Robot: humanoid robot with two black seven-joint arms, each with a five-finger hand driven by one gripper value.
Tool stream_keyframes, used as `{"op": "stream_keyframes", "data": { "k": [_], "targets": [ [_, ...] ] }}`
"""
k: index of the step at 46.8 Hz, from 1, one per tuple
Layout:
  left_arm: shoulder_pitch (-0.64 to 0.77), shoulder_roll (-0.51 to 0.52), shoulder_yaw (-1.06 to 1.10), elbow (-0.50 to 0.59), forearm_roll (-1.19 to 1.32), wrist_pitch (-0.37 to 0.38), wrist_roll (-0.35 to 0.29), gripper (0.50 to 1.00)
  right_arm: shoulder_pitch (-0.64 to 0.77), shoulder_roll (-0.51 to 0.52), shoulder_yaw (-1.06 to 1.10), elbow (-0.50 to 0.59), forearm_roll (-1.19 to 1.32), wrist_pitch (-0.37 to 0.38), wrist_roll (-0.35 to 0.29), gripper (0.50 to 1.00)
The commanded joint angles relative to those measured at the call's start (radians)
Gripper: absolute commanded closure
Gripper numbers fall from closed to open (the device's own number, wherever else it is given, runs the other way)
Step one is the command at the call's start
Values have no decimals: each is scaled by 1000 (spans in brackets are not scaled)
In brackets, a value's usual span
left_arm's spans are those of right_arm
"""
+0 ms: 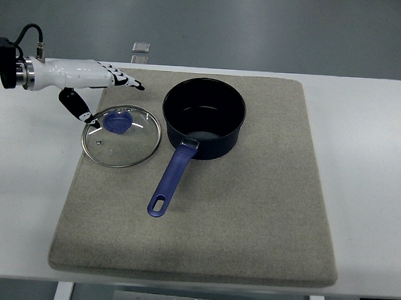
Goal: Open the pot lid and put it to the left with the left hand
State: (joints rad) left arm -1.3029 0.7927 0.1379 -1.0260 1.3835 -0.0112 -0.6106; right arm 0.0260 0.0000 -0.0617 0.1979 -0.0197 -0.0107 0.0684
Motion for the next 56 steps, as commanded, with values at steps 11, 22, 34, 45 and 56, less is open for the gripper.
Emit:
{"op": "stream_keyframes", "data": {
  "k": [11, 22, 34, 45, 56],
  "targets": [
    [7, 7, -162, 24, -161, -3, 0, 523, 0, 0, 0, 0, 1, 0, 1, 583],
    [28, -89, -188, 127, -627, 10, 0, 534, 0, 0, -1, 0, 1, 0, 1, 583],
    [79, -233, -244, 374, -978, 7, 0, 536, 0, 0, 0, 0, 1, 0, 1, 583],
    [132, -405, -325, 609, -1006, -3, 0, 546, 0, 0, 0, 0, 0, 0, -1, 583],
    [177, -490, -394, 646, -1035, 13, 0, 561, 0, 0, 0, 0, 1, 0, 1, 583]
  ]
}}
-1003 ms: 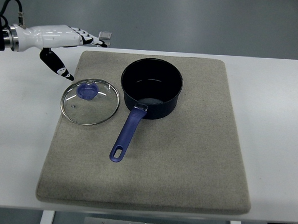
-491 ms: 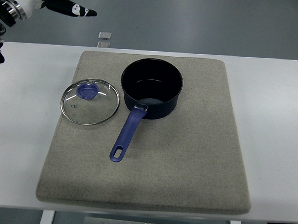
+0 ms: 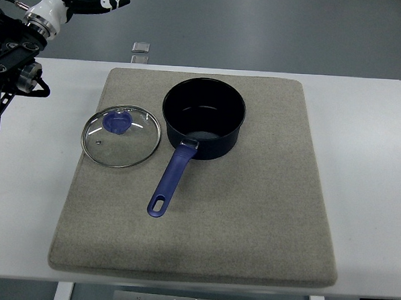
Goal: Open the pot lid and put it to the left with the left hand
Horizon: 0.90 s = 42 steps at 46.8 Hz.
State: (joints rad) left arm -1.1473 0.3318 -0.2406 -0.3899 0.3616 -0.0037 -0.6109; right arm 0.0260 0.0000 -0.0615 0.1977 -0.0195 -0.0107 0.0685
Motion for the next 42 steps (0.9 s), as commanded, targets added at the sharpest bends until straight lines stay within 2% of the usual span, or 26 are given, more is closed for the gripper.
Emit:
{"op": "stream_keyframes", "data": {
  "k": [1, 11, 25, 42],
  "targets": [
    [27, -37, -23, 17, -22, 5, 0, 564, 0, 0, 0, 0, 1, 0, 1, 583],
    [66, -125, -37, 102, -115, 4, 5, 600, 0, 0, 0, 0, 0, 0, -1, 583],
    [87, -151, -40, 132, -161, 2, 0, 636, 0, 0, 0, 0, 0, 0, 1, 583],
    [81, -148, -141, 132, -162, -4, 0, 639, 0, 0, -1, 0, 0, 0, -1, 583]
  ]
}}
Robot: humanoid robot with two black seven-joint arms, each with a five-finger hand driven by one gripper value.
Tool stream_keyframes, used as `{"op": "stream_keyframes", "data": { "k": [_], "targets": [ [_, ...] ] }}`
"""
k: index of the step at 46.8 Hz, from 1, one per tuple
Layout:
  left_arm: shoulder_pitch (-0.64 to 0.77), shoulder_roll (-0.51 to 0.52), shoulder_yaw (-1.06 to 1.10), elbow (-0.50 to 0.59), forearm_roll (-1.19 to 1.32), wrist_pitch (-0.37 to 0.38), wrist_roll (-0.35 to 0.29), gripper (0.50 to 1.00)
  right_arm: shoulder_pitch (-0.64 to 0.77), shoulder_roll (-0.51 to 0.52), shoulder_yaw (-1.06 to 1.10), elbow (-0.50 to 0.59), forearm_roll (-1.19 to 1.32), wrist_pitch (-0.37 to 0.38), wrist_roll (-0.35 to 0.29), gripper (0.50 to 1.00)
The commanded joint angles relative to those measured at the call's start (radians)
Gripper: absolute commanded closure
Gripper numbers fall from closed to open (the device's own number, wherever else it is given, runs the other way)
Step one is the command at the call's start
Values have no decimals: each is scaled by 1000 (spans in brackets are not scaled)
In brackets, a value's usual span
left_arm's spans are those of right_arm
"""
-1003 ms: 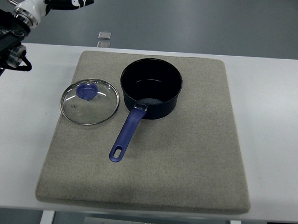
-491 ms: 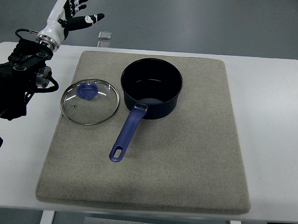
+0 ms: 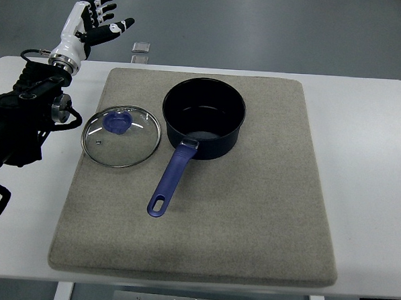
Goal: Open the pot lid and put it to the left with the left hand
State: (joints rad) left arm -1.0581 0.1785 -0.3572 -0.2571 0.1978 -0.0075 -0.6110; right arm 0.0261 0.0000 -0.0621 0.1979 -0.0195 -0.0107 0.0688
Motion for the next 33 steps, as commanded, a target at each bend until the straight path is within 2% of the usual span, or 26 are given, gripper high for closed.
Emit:
{"op": "stream_keyframes", "data": {
  "k": [1, 33],
  "targets": [
    [-10, 7, -31, 1, 0, 0, 0, 639, 0, 0, -1, 0, 0, 0, -1, 583],
    [-26, -1, -80, -11, -3, -3, 0, 624, 0, 0, 2, 0, 3, 0, 0, 583]
  ]
}}
